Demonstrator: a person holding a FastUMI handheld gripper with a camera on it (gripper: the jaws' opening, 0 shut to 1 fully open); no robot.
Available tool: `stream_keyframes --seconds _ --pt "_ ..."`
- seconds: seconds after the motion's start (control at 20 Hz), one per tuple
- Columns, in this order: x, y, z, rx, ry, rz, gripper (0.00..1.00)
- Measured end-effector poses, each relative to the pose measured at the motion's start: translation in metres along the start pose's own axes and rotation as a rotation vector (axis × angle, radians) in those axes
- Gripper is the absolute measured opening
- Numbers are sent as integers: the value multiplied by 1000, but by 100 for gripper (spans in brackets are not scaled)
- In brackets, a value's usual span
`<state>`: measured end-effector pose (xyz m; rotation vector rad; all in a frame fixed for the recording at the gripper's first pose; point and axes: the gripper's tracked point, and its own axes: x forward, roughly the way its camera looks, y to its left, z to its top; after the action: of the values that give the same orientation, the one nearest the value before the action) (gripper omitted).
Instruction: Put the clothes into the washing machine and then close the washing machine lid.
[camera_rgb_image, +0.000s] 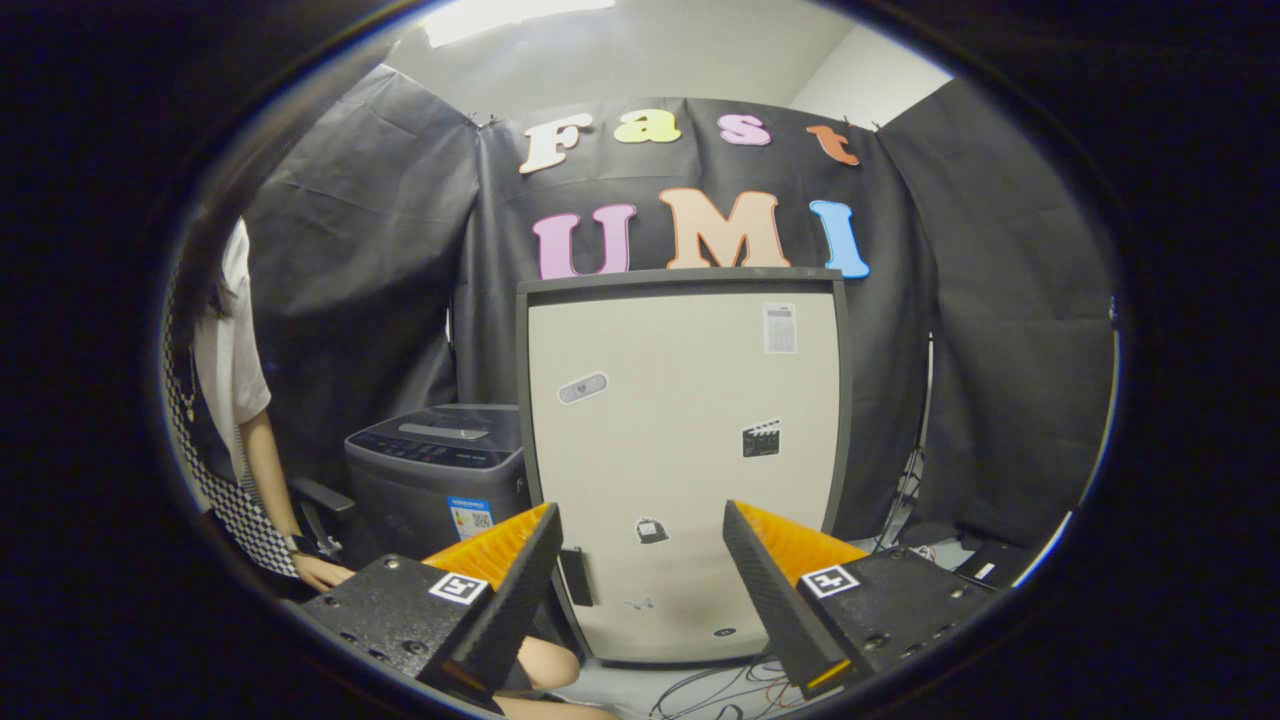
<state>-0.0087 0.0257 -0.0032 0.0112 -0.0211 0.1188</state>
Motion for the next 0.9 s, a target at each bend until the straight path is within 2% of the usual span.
stream_keyframes --seconds 0.9 --pt "-2 -3 2 0 0 0 98"
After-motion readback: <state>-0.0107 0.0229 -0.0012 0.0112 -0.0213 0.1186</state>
